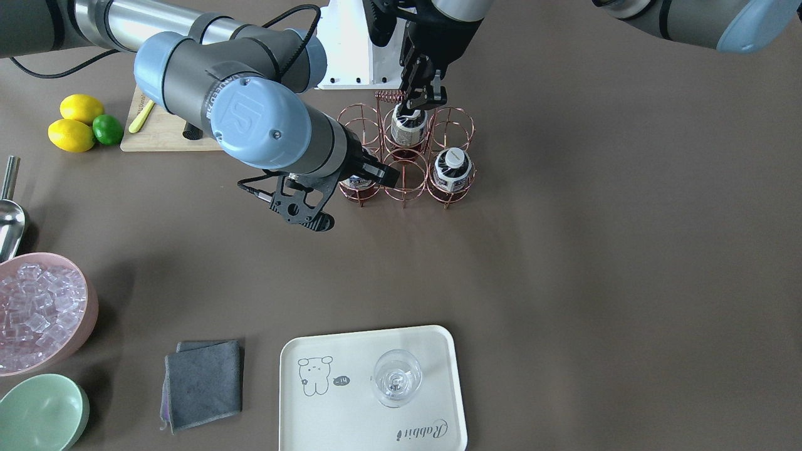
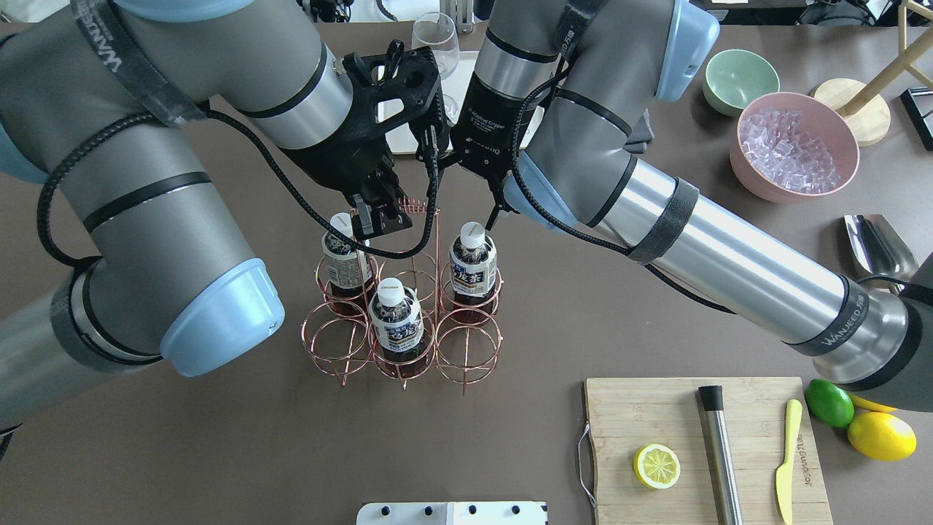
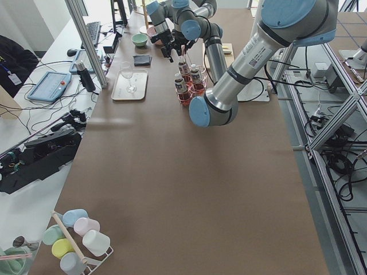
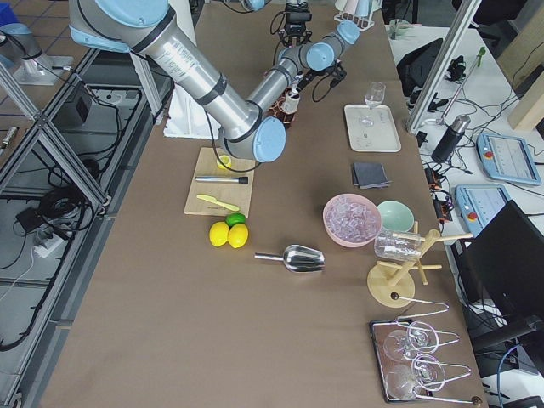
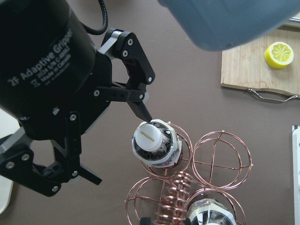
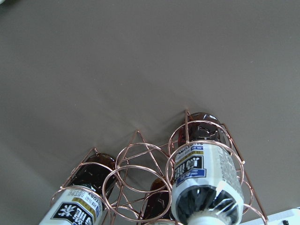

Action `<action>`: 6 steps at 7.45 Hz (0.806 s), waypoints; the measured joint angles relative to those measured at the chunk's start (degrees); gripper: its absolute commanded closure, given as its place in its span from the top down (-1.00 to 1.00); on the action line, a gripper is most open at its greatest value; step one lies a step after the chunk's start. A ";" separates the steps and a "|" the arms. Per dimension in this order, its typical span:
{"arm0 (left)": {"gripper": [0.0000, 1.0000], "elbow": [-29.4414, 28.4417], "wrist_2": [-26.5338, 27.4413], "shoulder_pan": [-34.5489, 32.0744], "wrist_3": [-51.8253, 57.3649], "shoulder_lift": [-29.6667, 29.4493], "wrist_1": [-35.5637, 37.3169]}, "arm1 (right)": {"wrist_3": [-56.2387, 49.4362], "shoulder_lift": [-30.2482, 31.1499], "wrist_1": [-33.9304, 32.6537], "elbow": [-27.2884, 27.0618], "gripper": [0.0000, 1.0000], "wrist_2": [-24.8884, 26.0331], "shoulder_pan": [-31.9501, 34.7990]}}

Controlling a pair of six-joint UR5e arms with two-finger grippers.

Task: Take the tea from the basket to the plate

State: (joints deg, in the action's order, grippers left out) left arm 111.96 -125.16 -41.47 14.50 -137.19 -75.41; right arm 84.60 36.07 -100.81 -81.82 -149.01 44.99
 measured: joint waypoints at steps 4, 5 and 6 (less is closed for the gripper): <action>-1.00 0.31 0.00 -0.01 0.00 0.65 0.01 | -0.64 0.14 -1.53 -0.03 0.63 0.33 -1.01; -1.00 0.33 0.00 -0.01 0.00 0.64 0.01 | -0.83 0.14 -2.33 -0.25 0.54 0.56 -1.37; -1.00 0.35 0.00 -0.01 -0.06 0.58 0.01 | -1.03 0.14 -3.22 -0.46 0.23 0.79 -1.65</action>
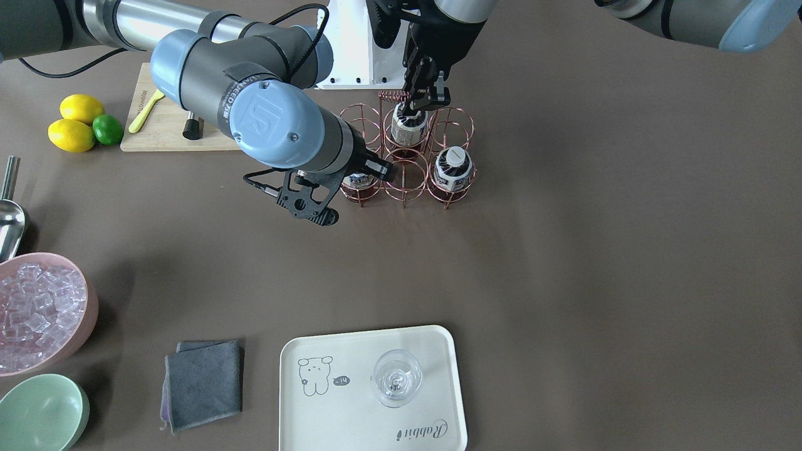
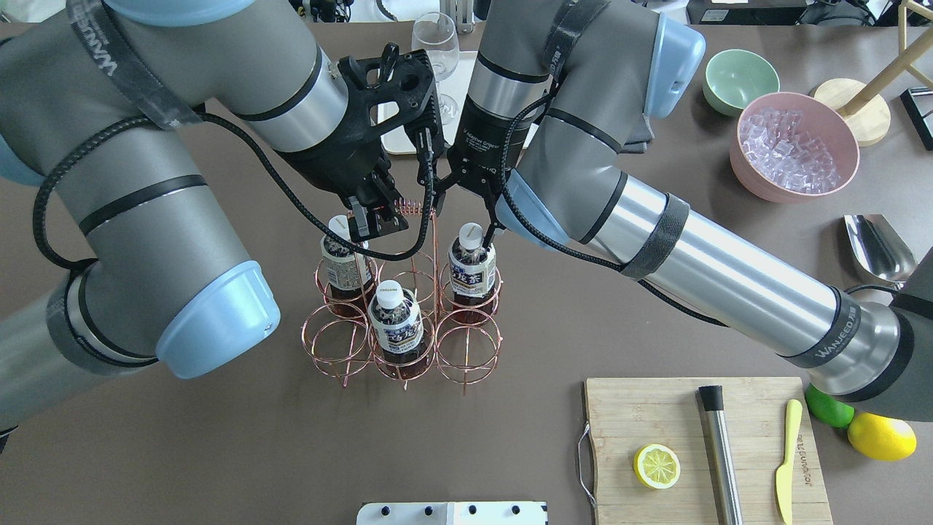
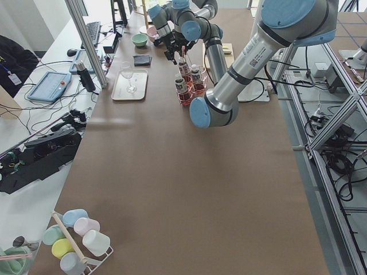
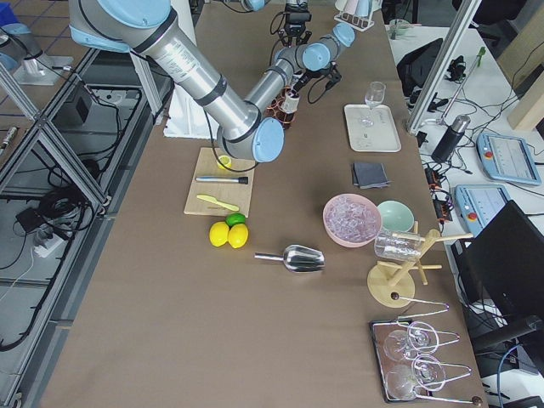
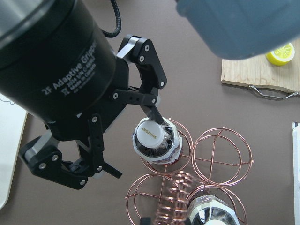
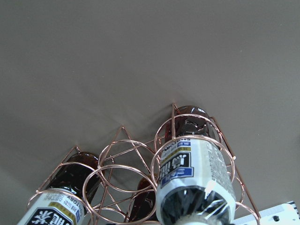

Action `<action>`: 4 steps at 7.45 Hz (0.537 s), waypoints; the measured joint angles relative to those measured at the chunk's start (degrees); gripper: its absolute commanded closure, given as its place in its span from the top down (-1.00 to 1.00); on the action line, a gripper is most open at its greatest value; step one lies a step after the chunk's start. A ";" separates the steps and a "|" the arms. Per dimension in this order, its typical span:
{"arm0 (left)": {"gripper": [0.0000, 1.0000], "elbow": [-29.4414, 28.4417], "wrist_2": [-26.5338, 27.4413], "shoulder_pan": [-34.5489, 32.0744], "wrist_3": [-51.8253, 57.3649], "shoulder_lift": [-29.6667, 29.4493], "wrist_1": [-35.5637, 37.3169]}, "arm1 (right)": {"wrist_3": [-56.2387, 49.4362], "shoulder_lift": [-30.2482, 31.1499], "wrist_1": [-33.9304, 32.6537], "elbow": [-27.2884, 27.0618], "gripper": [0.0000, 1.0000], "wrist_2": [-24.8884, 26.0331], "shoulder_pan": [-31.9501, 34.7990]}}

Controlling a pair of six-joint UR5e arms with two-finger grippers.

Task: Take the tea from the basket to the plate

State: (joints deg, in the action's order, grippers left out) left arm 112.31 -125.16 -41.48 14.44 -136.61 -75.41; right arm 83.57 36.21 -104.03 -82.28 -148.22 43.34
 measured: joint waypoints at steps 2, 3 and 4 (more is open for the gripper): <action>-1.00 0.03 0.00 0.04 -0.24 -0.16 0.00 | -0.20 -0.06 -1.47 -0.42 -0.81 0.18 -0.44; -1.00 0.17 0.00 0.06 -0.31 -0.19 0.00 | -0.24 -0.07 -2.72 -0.86 -1.00 0.20 -0.42; -1.00 0.44 0.00 0.08 -0.35 -0.19 0.00 | -0.28 -0.04 -3.98 -1.53 -1.00 0.22 -0.43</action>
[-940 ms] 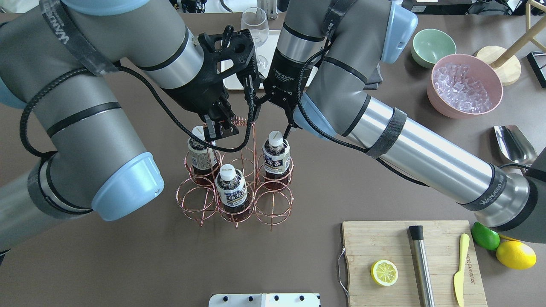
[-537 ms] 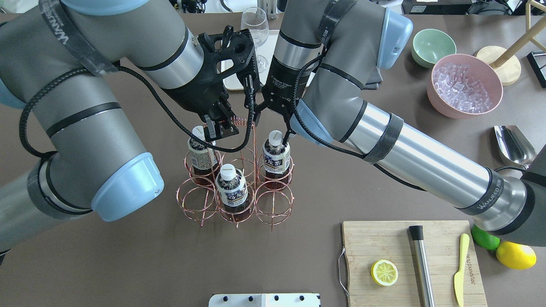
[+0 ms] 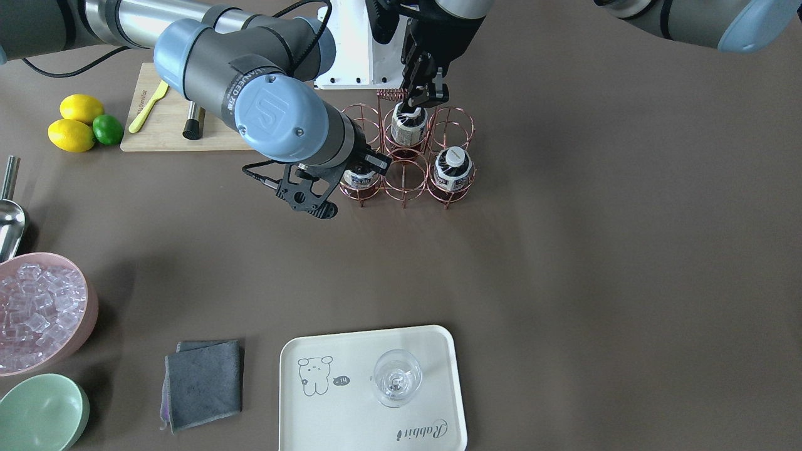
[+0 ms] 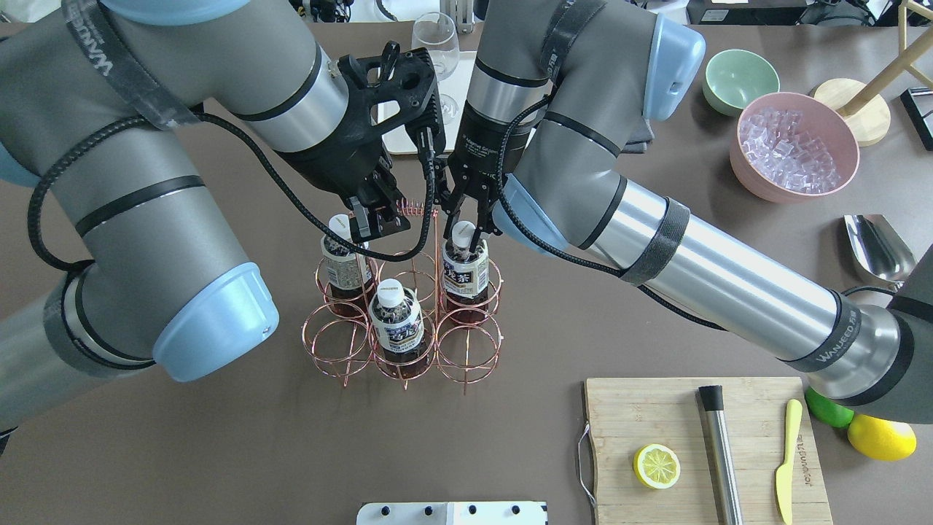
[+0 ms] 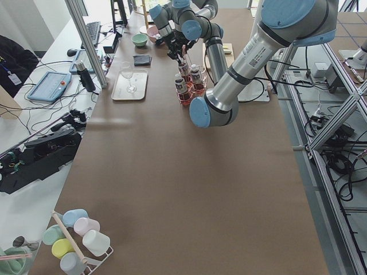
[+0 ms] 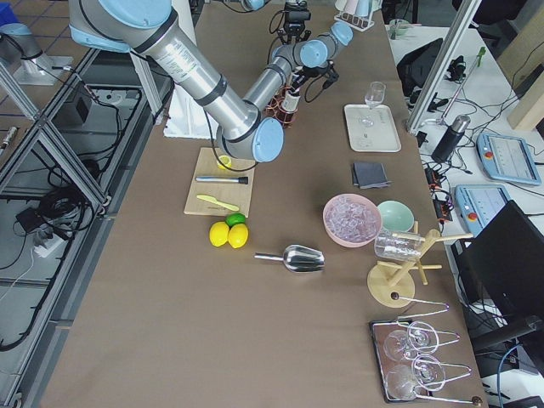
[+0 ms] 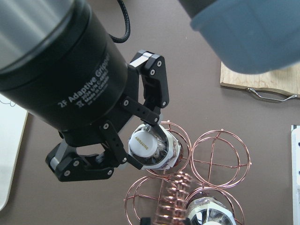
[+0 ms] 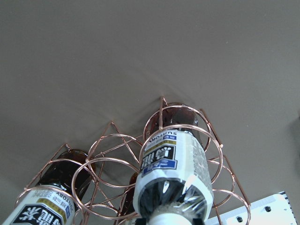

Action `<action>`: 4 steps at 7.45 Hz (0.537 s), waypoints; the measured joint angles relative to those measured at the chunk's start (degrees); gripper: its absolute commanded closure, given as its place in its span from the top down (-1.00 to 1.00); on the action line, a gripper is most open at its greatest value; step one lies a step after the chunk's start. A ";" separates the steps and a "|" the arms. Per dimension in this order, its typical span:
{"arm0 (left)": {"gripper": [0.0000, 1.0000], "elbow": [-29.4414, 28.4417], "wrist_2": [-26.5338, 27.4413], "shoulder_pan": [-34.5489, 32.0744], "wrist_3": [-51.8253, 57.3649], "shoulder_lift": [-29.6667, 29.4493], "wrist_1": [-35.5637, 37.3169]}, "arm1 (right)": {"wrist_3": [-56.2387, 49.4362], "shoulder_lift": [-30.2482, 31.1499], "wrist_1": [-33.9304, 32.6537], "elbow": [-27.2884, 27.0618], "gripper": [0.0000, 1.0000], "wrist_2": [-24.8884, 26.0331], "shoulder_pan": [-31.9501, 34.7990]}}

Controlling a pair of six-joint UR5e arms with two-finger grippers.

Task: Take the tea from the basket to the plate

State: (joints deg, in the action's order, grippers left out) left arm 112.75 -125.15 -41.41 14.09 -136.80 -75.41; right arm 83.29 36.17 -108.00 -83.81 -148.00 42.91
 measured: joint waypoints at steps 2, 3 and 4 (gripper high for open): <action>-1.00 0.50 0.00 -0.05 -0.03 0.03 0.00 | -0.08 0.04 -2.77 -1.81 -1.00 0.73 -0.09; -1.00 0.65 0.00 -0.03 -0.04 0.01 0.01 | -0.68 0.11 -5.67 -3.97 -1.00 1.27 -0.12; -1.00 0.92 0.00 -0.01 -0.08 -0.03 0.04 | -3.21 0.29 -10.79 -7.04 -1.00 1.73 0.56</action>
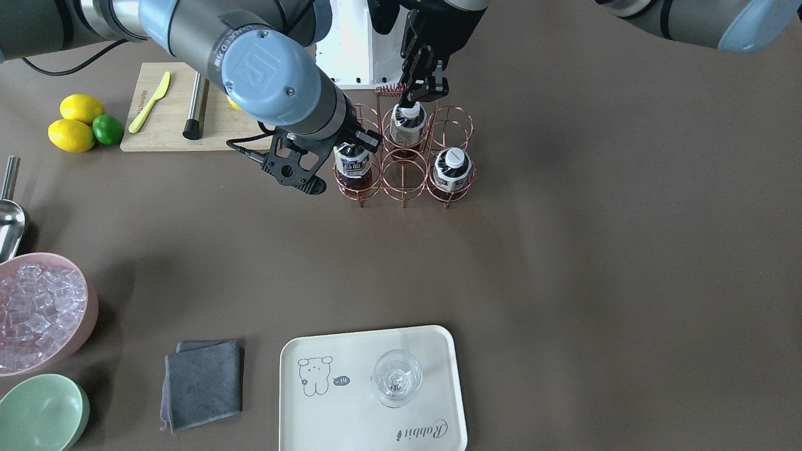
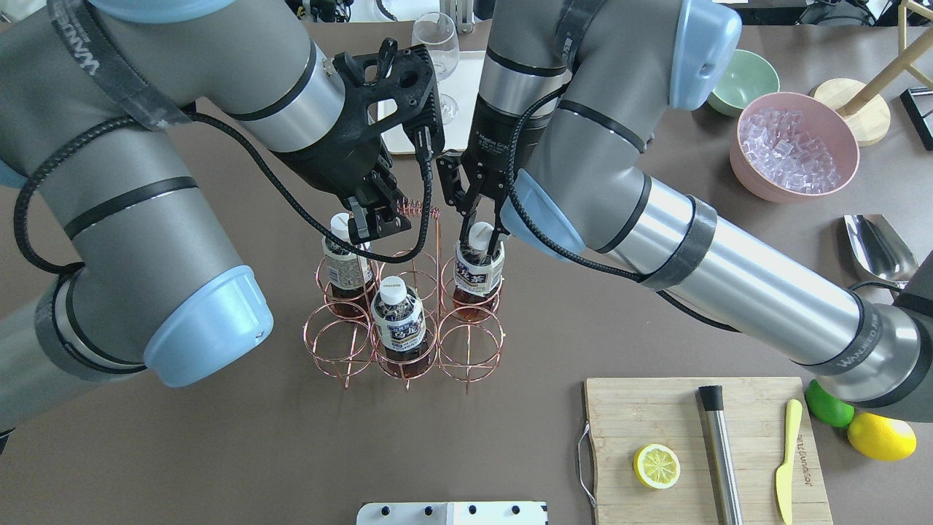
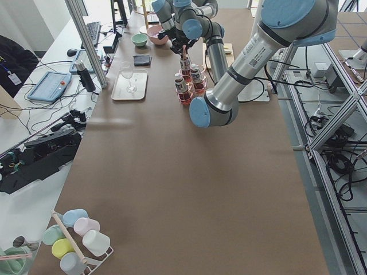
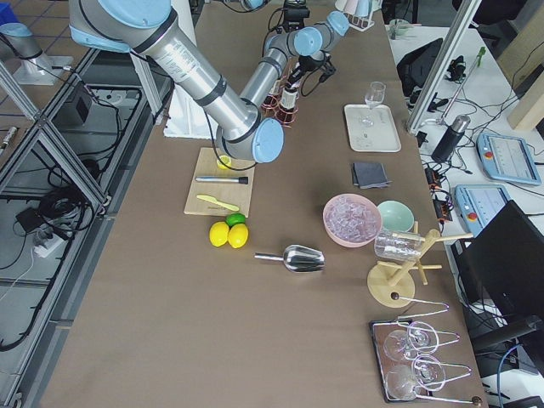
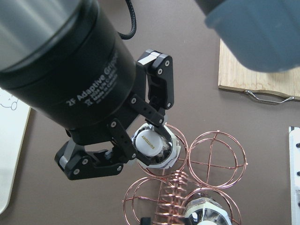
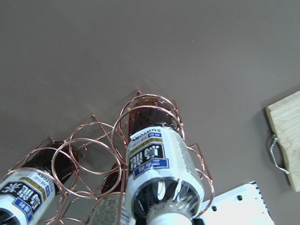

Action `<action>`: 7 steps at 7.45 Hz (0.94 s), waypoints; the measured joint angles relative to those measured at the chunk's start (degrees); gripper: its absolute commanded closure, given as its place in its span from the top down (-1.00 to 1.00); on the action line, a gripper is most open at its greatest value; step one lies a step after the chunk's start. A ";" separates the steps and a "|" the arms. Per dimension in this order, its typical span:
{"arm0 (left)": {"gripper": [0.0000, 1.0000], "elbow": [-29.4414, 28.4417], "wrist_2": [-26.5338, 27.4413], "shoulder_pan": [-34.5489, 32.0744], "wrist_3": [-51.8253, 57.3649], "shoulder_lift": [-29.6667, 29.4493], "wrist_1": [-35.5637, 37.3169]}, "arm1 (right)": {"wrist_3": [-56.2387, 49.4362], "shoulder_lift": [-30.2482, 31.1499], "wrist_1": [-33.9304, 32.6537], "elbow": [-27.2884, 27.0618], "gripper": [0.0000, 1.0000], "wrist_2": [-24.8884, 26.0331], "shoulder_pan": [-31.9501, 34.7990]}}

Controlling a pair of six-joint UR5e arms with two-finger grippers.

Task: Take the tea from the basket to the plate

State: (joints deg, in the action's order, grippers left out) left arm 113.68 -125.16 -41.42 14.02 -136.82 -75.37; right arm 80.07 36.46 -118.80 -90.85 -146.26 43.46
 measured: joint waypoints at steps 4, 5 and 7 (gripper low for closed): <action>-1.00 1.06 0.01 -0.02 -0.04 0.03 0.14 | -10.86 -2.40 -16.07 -5.82 -1.00 -0.09 8.50; -1.00 1.51 0.00 -0.19 -0.04 0.05 0.23 | -12.11 -4.01 -16.50 -4.34 -1.00 -0.19 10.37; -1.00 2.89 -0.04 -0.94 0.02 0.30 0.46 | -16.30 -9.88 -16.35 4.29 -1.00 -0.26 13.71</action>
State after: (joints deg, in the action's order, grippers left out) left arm 116.56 -125.20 -42.36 14.04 -136.52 -74.91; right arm 63.77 26.58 -135.14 -86.57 -146.52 57.17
